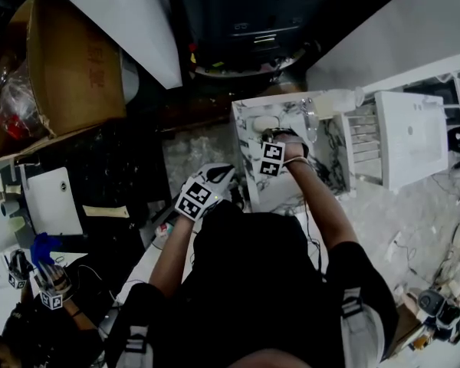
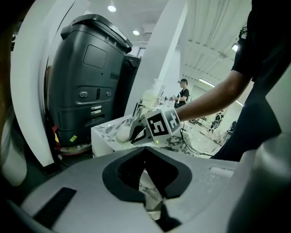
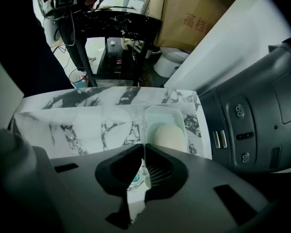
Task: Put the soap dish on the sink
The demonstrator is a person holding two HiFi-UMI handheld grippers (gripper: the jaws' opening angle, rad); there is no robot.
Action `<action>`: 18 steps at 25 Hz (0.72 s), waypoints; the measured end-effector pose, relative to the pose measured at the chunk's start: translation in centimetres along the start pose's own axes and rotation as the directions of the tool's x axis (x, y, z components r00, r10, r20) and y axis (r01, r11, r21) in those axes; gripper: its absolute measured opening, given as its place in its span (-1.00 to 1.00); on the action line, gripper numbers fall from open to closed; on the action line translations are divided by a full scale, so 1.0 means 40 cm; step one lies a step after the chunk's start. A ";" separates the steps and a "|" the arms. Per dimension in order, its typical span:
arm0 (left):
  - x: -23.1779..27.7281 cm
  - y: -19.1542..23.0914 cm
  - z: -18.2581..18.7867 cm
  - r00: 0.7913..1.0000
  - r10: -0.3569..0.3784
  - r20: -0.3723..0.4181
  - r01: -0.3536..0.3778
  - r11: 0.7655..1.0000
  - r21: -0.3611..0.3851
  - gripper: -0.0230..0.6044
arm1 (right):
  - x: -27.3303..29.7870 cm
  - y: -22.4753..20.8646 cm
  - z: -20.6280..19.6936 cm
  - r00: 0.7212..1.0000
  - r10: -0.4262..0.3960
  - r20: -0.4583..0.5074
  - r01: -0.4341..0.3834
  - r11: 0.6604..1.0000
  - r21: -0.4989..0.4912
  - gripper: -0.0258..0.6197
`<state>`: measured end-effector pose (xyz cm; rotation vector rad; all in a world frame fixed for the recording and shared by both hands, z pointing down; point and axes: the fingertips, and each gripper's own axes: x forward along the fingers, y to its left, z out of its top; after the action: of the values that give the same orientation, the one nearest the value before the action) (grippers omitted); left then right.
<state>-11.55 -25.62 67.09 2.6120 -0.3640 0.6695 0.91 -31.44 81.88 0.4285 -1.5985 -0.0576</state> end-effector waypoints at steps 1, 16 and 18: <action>-0.001 0.002 -0.001 1.000 0.002 0.000 -0.002 1.000 -0.001 -0.93 | 0.003 -0.004 0.001 1.000 -0.003 0.001 0.003 1.000 0.000 -0.88; 0.008 -0.005 0.008 1.000 0.003 -0.001 -0.003 1.000 0.008 -0.93 | 0.042 -0.058 0.010 0.999 -0.036 -0.007 0.036 0.999 0.012 -0.85; 0.009 -0.008 0.009 1.000 0.003 -0.001 -0.003 1.000 0.010 -0.93 | 0.043 -0.065 0.010 0.999 -0.049 -0.015 0.049 0.999 0.012 -0.83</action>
<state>-10.98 -25.56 66.89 2.6211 -0.3652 0.6747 1.12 -34.45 82.73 0.4764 -1.5747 -0.0815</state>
